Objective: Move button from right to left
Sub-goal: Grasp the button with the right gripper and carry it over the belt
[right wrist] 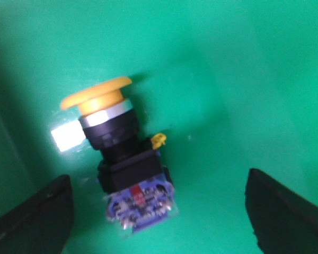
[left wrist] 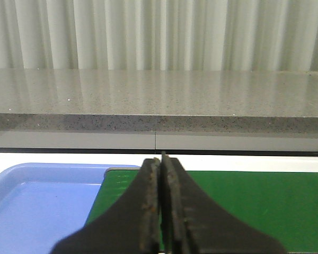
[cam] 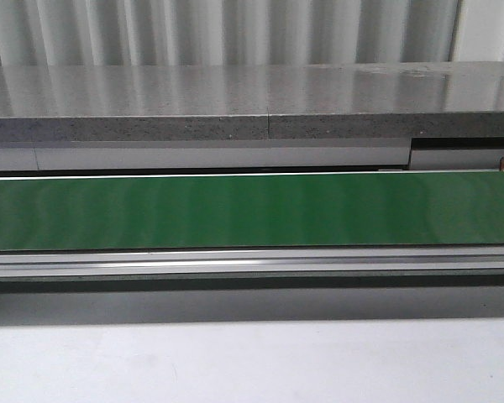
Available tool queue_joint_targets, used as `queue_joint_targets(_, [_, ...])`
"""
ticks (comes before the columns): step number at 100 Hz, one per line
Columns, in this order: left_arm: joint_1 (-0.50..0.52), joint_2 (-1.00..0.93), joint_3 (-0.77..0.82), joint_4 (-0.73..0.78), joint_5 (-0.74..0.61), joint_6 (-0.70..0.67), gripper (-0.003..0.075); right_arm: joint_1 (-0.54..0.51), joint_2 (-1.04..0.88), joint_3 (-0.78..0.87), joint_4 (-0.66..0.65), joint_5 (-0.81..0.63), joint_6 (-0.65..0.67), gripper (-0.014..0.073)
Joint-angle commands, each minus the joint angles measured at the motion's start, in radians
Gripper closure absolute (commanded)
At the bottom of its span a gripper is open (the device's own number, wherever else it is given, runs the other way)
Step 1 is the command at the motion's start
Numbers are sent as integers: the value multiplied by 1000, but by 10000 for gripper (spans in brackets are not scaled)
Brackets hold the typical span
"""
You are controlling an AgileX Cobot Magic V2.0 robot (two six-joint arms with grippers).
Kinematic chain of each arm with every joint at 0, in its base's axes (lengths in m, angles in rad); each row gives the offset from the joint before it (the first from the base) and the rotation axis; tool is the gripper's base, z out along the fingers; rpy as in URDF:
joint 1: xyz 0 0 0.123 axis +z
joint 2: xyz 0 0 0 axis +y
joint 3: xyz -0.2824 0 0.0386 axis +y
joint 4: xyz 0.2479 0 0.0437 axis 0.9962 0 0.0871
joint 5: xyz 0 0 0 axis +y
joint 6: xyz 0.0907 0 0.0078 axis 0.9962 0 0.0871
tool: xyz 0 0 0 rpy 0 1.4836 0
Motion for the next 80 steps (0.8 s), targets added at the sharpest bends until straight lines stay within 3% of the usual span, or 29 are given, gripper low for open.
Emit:
queue_joint_targets(1, [-5,-34,25,-2,-80,-10,740,-6,0,-31,-5,-55,-12,-52])
queue_joint_targets(18, [-5,-34,25,-2,-80,-10,740,-6,61,-32,-5,-78,-12,-8])
queue_joint_targets(40, [-5,-34,25,-2,-80,-10,740,-6,64,-47,1,-74,-12,386])
queue_joint_targets(80, [-5,-34,25,-2,-80,-10,740,-3,-96,-111,49,54,-13,394])
